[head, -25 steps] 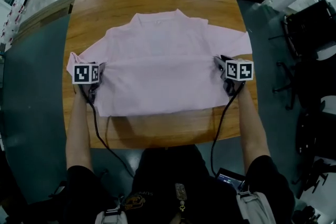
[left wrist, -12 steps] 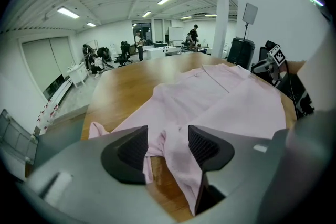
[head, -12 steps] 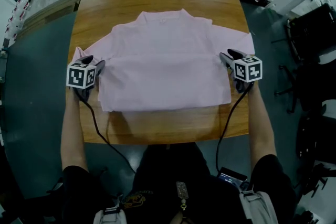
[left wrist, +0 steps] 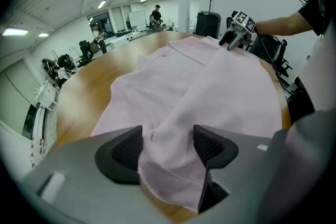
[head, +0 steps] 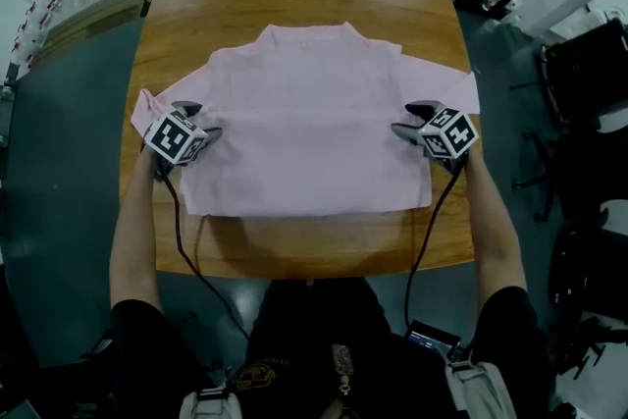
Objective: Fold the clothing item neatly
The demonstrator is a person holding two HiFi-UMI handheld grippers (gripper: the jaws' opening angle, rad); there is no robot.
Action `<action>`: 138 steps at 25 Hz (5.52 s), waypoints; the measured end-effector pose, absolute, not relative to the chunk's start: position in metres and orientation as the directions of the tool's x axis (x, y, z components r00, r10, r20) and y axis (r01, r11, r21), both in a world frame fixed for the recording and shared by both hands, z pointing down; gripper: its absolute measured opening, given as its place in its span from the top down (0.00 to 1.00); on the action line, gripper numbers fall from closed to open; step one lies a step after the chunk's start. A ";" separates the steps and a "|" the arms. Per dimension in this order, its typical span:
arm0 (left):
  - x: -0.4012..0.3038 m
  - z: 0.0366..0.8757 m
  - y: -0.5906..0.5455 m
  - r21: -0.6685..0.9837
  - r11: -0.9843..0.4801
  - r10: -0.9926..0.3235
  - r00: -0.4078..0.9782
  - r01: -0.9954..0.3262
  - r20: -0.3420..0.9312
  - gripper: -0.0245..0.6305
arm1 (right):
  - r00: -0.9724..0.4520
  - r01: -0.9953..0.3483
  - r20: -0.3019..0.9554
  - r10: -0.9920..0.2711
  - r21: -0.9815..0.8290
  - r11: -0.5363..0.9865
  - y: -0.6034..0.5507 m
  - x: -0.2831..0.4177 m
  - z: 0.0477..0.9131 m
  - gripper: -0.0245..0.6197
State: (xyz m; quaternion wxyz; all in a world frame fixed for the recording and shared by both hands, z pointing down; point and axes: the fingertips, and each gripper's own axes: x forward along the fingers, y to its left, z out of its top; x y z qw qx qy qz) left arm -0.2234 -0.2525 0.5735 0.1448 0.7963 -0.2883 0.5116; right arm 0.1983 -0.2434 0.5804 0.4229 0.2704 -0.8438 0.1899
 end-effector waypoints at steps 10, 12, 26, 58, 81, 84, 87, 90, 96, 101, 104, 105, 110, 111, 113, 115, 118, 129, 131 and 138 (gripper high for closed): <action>-0.239 0.602 -0.242 0.021 -0.814 -0.088 0.159 -0.580 0.983 0.59 | -0.377 -0.507 0.923 -0.079 -0.134 0.851 -0.231 0.216 0.598 0.63; -0.243 0.597 -0.239 0.019 -0.816 -0.063 0.121 -0.578 0.991 0.67 | -0.349 -0.553 0.936 -0.052 -0.161 0.817 -0.228 0.223 0.594 0.75; -0.258 0.603 -0.234 0.024 -0.580 -0.228 0.190 -0.814 0.955 0.78 | -0.295 -0.905 0.879 -0.375 -0.131 0.404 -0.236 0.238 0.604 0.84; -0.253 0.588 -0.137 -0.059 -0.371 -0.579 0.181 -0.927 0.795 0.95 | -0.192 -0.948 0.745 -0.639 0.029 0.318 -0.131 0.168 0.583 0.96; -0.379 0.510 -0.167 -0.018 -0.045 -0.710 0.019 -0.999 0.704 0.95 | -0.797 -0.331 0.551 -0.247 -0.057 0.942 -0.187 -0.241 0.472 0.94; -0.398 0.523 -0.183 0.021 -0.078 -0.701 0.070 -0.997 0.710 0.95 | -0.784 -0.272 0.587 -0.201 -0.033 0.962 -0.192 -0.295 0.481 0.92; -0.417 0.535 -0.204 0.064 -0.154 -0.694 0.154 -0.986 0.703 0.95 | -0.747 -0.232 0.641 -0.178 -0.001 0.973 -0.200 -0.335 0.503 0.89; -0.429 0.549 -0.222 0.069 -0.256 -0.660 0.226 -0.964 0.717 0.94 | -0.706 -0.214 0.688 -0.167 0.018 0.977 -0.208 -0.361 0.527 0.84; -0.433 0.575 -0.236 0.074 -0.388 -0.588 0.308 -0.919 0.748 0.83 | -0.628 -0.202 0.762 -0.158 0.036 0.979 -0.228 -0.381 0.558 0.84; -0.419 0.570 -0.248 0.149 -0.457 -0.562 0.415 -0.877 0.716 0.82 | -0.530 -0.103 0.845 -0.077 0.026 0.994 -0.211 -0.374 0.583 0.84; -0.409 0.580 -0.257 0.177 -0.486 -0.518 0.445 -0.856 0.731 0.81 | -0.500 -0.109 0.863 -0.077 0.025 0.994 -0.210 -0.374 0.597 0.84; -0.407 0.583 -0.260 0.182 -0.489 -0.507 0.447 -0.853 0.737 0.81 | -0.495 -0.109 0.865 -0.081 0.031 0.994 -0.211 -0.374 0.599 0.86; -0.407 0.561 -0.274 0.209 -0.535 -0.486 0.501 -0.819 0.717 0.94 | -0.530 -0.133 0.841 -0.112 0.048 0.990 -0.214 -0.375 0.579 0.93; -0.409 0.551 -0.278 0.197 -0.546 -0.495 0.503 -0.814 0.708 0.94 | -0.549 -0.150 0.827 -0.120 0.043 0.988 -0.215 -0.376 0.571 0.93; -0.413 0.527 -0.287 0.160 -0.570 -0.519 0.504 -0.806 0.690 0.94 | -0.598 -0.201 0.789 -0.140 0.021 0.979 -0.217 -0.376 0.553 0.94; -0.414 0.503 -0.295 0.119 -0.593 -0.542 0.504 -0.796 0.672 0.94 | -0.651 -0.264 0.740 -0.167 -0.015 0.964 -0.220 -0.376 0.532 0.94; -0.407 0.472 -0.305 0.069 -0.623 -0.566 0.509 -0.780 0.649 0.94 | -0.695 -0.339 0.680 -0.234 -0.024 0.940 -0.227 -0.368 0.499 0.94; -0.292 0.404 -0.343 0.001 -0.747 -0.534 0.600 -0.665 0.595 0.94 | -0.663 -0.558 0.572 -0.484 0.054 0.828 -0.265 -0.245 0.437 0.94; -0.260 0.397 -0.347 0.009 -0.768 -0.513 0.623 -0.641 0.591 0.94 | -0.658 -0.582 0.554 -0.511 0.056 0.811 -0.268 -0.217 0.432 0.94; -0.161 0.399 -0.351 0.037 -0.820 -0.423 0.649 -0.570 0.632 0.94 | -0.658 -0.634 0.520 -0.545 0.009 0.773 -0.267 -0.127 0.432 0.94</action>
